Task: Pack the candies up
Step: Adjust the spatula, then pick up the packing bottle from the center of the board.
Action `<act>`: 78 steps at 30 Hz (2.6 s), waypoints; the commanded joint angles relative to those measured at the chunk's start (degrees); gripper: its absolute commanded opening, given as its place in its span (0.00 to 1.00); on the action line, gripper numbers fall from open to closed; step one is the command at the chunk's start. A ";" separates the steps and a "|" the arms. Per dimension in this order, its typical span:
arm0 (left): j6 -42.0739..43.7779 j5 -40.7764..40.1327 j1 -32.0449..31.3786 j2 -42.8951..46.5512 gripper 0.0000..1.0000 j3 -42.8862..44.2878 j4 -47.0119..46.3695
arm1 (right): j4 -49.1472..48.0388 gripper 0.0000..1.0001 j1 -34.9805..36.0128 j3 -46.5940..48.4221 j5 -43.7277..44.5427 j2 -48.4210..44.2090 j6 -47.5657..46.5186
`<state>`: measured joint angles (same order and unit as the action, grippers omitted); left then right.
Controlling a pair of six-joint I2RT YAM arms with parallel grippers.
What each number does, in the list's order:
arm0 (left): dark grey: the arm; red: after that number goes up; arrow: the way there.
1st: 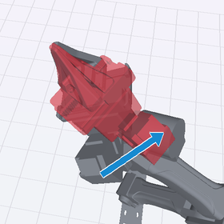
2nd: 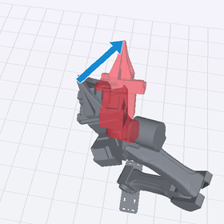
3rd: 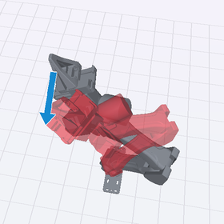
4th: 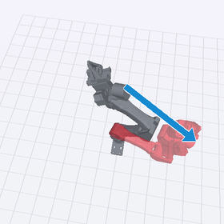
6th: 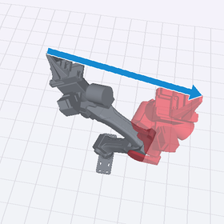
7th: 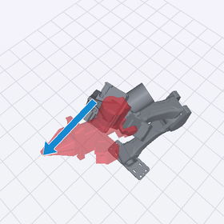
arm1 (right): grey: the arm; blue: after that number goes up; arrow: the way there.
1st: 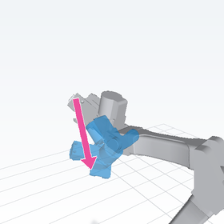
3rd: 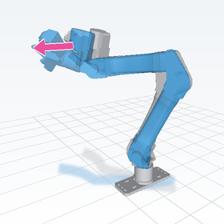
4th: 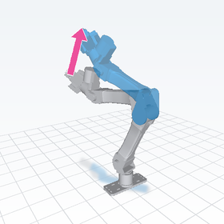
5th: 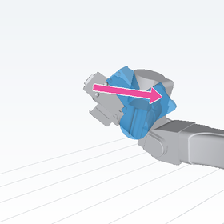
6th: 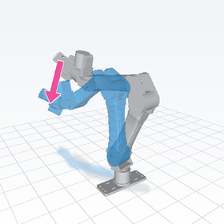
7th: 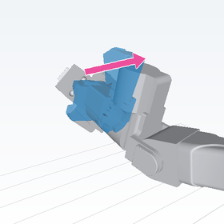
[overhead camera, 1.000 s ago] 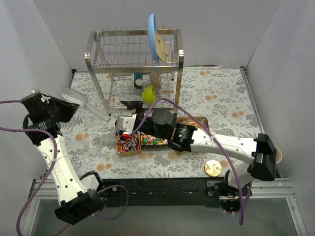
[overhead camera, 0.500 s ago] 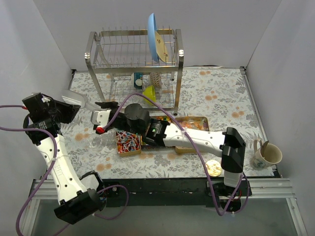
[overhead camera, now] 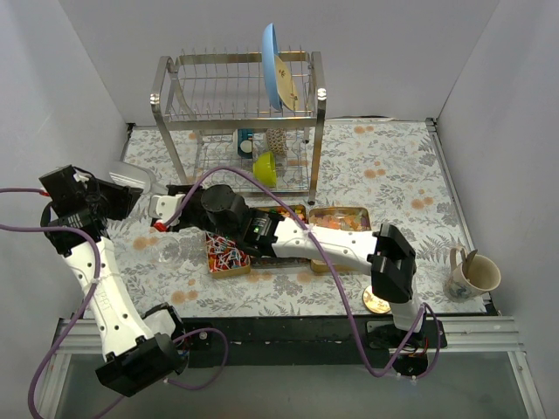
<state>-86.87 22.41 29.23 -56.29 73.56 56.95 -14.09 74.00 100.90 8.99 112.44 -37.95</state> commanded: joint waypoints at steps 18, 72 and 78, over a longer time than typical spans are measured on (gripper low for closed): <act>0.65 3.60 -0.05 0.83 0.00 2.11 0.45 | 0.55 0.01 0.10 8.61 6.73 4.46 -1.68; 92.23 -7.83 -11.22 -20.70 0.38 -22.67 -14.24 | 45.82 0.01 -29.61 -36.21 -23.41 -55.93 15.45; 98.47 -7.38 -11.22 -14.48 0.11 -27.67 -11.42 | 44.94 0.01 -30.40 -36.30 -23.15 -55.84 15.54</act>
<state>7.40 15.42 18.20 -76.25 48.64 44.16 34.13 44.16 64.69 -13.52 57.67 -23.49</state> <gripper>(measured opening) 0.154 0.349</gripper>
